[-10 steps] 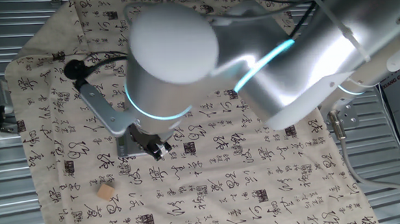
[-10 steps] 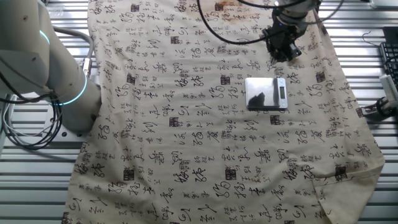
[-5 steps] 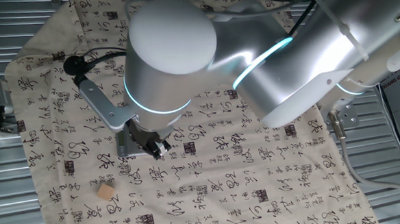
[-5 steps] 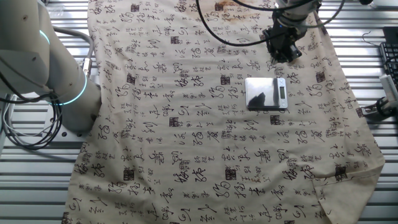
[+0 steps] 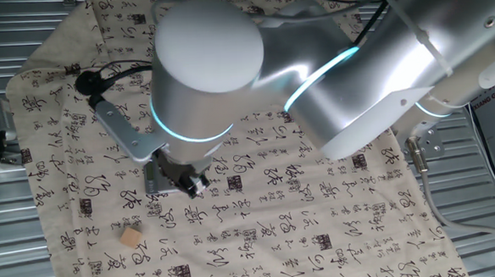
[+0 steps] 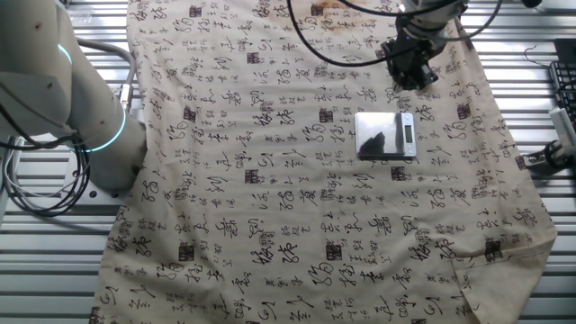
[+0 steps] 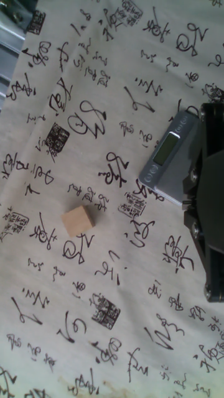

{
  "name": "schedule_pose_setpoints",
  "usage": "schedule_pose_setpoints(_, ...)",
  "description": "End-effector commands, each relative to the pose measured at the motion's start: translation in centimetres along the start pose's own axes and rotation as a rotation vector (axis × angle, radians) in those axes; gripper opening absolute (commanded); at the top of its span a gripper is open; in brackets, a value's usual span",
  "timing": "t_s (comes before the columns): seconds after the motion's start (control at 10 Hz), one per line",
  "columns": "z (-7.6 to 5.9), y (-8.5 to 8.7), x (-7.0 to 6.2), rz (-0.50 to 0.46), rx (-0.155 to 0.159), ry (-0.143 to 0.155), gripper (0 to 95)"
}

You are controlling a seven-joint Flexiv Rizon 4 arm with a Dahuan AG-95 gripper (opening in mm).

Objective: Place the block on the scale

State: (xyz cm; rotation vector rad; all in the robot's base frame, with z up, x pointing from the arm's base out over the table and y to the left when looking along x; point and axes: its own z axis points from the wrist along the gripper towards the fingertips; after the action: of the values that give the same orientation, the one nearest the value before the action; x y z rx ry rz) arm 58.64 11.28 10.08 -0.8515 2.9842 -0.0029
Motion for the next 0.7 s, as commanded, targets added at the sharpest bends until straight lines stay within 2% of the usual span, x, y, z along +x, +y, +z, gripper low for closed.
schedule_pose_setpoints(0.1, 0.6, 0.0, -1.0, 0.003, -0.001, -0.008, 0.0)
schedule_pose_setpoints(0.2, 0.9, 0.1, -1.5, 0.003, -0.018, -0.028, 0.0)
schedule_pose_setpoints(0.3, 1.0, 0.1, -1.8, 0.002, -0.024, -0.03, 0.0)
schedule_pose_setpoints(0.6, 1.4, 0.3, -3.0, -0.01, -0.024, -0.02, 0.0)
schedule_pose_setpoints(0.7, 1.7, 0.6, -3.8, -0.01, -0.025, -0.021, 0.0)
